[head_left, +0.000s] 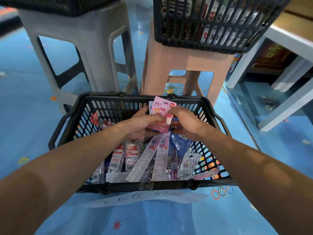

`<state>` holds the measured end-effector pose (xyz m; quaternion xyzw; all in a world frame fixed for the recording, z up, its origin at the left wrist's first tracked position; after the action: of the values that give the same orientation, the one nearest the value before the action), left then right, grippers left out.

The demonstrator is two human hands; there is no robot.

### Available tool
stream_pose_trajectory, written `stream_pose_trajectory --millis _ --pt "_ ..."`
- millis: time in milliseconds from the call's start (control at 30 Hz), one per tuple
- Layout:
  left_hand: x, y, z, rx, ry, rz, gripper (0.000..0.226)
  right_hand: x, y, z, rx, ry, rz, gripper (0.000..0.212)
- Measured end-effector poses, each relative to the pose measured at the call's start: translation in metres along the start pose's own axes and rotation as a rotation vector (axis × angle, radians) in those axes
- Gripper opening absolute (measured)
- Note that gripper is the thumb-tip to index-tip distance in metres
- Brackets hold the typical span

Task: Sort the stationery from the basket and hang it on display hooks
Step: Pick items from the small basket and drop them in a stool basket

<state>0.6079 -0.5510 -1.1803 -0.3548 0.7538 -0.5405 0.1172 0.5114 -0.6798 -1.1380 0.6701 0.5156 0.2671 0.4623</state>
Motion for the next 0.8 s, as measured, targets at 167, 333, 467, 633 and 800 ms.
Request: stream_pose_trajectory --millis 167,333,467,633,800 --pt "0.005 -0.005 -0.006 0.046 0.033 0.080 0.046 0.011 0.000 0.004 -0.057 0.091 0.084 0.037" --pt "-0.005 -0.017 -0.007 0.026 0.023 0.069 0.041 -0.010 0.010 0.010 -0.097 -0.071 0.150 0.030" --pt "-0.026 -0.020 -0.004 0.013 -0.097 0.011 0.064 -0.049 -0.002 0.017 -0.075 -0.426 -0.018 0.020" --pt "-0.036 -0.020 -0.004 0.039 -0.208 0.041 0.069 -0.056 -0.028 0.015 0.047 -0.316 -0.615 0.015" --pt "-0.031 -0.018 -0.001 0.059 -0.204 -0.002 0.082 -0.034 -0.058 0.019 0.142 0.019 -0.822 0.040"
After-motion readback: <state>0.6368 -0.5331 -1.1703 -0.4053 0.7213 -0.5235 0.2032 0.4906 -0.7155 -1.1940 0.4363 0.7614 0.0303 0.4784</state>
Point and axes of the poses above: each hand's wrist, its own z-axis towards the middle knuckle, its own x-axis out of the palm, y = z × x, the point moved 3 cm from there along z, towards the middle knuckle, and after that the axes turned 1 degree about z, right-handed, at the moved point
